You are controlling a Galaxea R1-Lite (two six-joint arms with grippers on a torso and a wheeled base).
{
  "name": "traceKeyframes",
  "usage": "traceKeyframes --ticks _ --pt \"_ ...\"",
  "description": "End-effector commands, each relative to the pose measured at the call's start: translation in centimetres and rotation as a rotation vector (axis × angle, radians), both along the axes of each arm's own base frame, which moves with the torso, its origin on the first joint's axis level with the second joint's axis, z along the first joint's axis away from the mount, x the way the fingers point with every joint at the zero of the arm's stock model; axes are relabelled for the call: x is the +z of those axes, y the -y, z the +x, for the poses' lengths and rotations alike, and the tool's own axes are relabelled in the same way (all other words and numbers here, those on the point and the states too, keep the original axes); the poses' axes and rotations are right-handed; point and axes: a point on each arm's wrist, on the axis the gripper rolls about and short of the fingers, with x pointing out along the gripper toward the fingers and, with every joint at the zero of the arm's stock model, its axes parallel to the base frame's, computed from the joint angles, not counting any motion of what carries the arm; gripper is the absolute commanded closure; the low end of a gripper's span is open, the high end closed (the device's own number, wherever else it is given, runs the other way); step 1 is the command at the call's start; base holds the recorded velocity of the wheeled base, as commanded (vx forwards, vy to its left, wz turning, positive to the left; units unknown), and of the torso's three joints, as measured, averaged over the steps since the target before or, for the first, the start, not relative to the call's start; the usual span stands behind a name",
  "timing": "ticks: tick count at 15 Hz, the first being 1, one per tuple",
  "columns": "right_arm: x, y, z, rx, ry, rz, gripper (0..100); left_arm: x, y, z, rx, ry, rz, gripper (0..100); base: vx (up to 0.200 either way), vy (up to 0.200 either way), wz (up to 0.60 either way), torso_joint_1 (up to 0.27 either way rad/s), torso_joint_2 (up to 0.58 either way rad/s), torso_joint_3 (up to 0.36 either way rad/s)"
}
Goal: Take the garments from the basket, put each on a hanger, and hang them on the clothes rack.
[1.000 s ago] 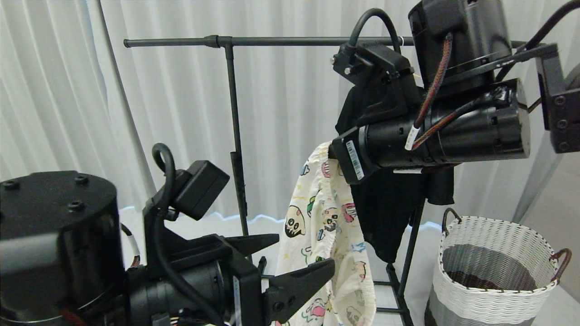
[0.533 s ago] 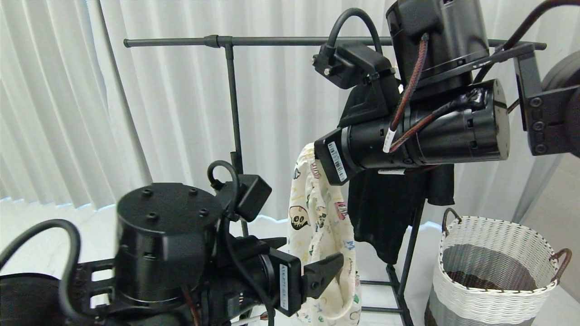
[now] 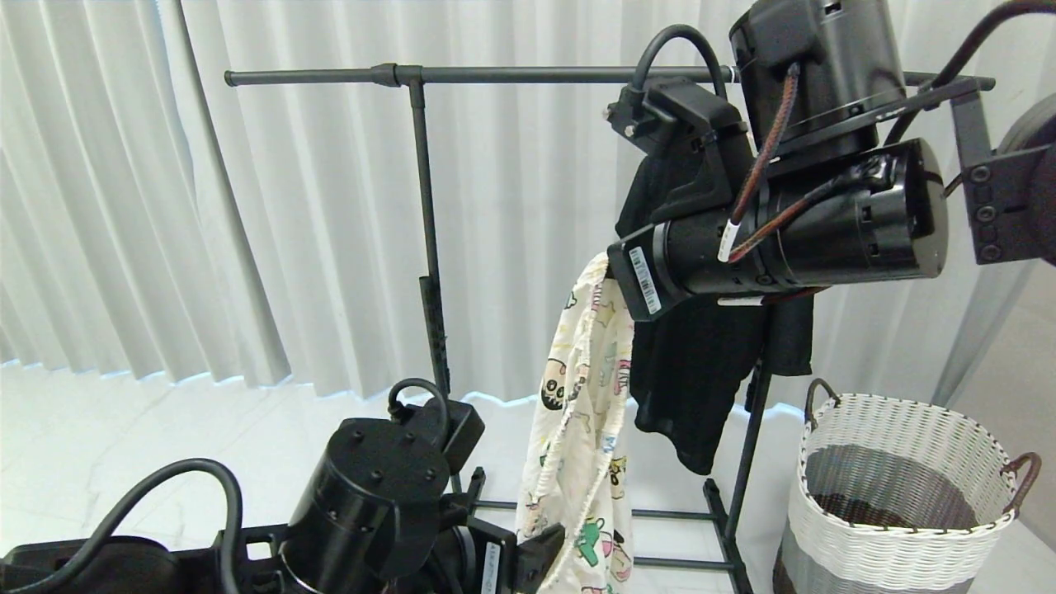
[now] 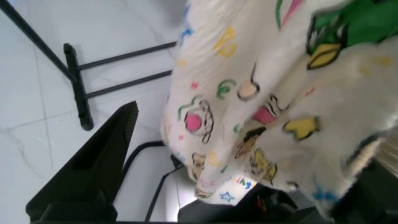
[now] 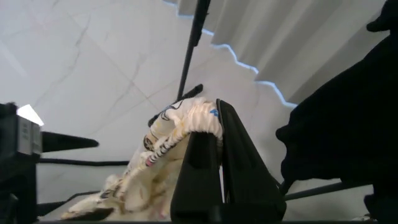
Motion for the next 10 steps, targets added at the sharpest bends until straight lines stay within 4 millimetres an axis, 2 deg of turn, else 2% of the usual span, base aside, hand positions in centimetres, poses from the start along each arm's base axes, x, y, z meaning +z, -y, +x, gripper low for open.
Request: traceKeyframes --ticks 1,3,4,7,10 --pt "0.7 0.8 -0.4 -0.005 0.009 0.011 100 0.5 -1.2 -1.0 0.001 0.017 -0.011 0 0.0 0.0 0.0 0.0 0.0 0.0" --pt "0.8 1.1 -0.6 -0.005 0.003 0.004 100 0.3 -1.6 -1.3 -0.006 0.032 0.017 0 0.0 0.0 0.0 0.0 0.0 0.0" --pt "0.7 1.2 -0.6 -0.009 -0.001 0.0 100 0.3 -1.7 -1.4 -0.004 0.04 0.027 100 0.0 0.0 0.0 0.0 0.0 0.0" --pt "0.0 2.3 -1.3 -0.014 -0.022 -0.025 100 -0.1 -1.9 -1.6 0.009 0.061 0.077 100 0.0 0.0 0.0 0.0 0.0 0.0" --pt "-1.7 5.6 -1.6 -0.084 -0.075 -0.074 100 -0.2 -2.3 -1.9 0.047 0.133 0.163 100 0.0 0.0 0.0 0.0 0.0 0.0"
